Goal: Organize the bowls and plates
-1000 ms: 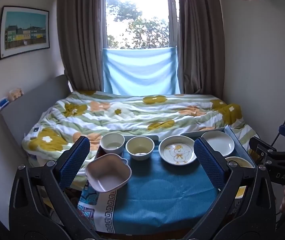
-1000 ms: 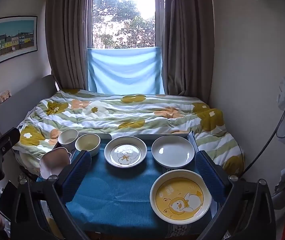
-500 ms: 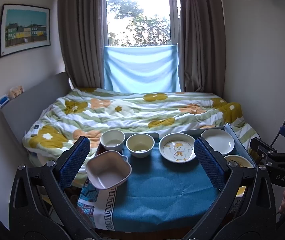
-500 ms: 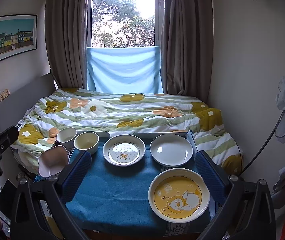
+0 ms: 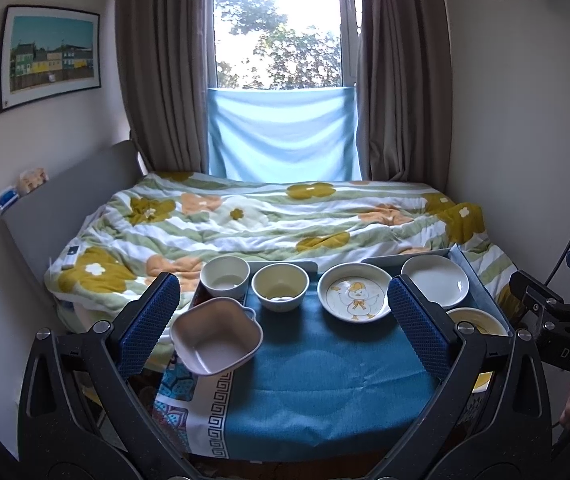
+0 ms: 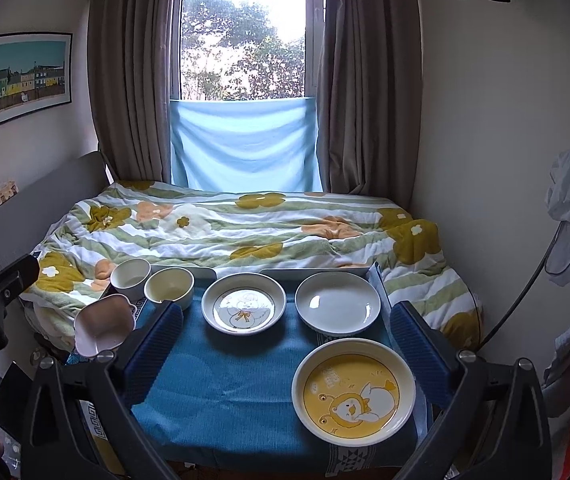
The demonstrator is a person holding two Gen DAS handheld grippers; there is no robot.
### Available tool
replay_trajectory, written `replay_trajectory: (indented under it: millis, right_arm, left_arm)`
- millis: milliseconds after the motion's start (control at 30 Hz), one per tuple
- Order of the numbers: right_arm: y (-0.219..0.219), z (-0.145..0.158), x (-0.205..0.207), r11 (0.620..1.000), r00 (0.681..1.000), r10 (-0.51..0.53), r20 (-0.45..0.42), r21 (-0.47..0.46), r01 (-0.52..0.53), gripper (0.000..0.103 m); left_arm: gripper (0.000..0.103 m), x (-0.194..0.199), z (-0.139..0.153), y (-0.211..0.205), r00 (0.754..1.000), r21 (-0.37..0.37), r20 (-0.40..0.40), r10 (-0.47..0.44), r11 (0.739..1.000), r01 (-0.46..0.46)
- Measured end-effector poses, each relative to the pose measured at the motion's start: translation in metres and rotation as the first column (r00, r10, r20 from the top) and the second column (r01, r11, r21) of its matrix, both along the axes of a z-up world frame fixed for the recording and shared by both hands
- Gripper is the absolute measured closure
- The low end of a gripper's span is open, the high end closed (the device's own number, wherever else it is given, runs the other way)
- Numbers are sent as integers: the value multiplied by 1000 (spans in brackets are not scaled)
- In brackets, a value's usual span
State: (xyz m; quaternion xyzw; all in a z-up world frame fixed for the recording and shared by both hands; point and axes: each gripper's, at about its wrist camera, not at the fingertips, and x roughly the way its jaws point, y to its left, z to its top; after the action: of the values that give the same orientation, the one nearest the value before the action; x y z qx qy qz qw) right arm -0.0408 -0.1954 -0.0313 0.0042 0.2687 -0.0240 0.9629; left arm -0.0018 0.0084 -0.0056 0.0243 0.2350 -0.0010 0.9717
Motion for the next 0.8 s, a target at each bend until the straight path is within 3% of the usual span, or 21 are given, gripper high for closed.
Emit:
replay_trajectory:
  millis: [800]
  right_arm:
    - [-2,3,2,1000,1000,2,5,5,-2,0]
  left_arm:
    - [0,2,-5,2,1000,-14,-7,-7,1000,7]
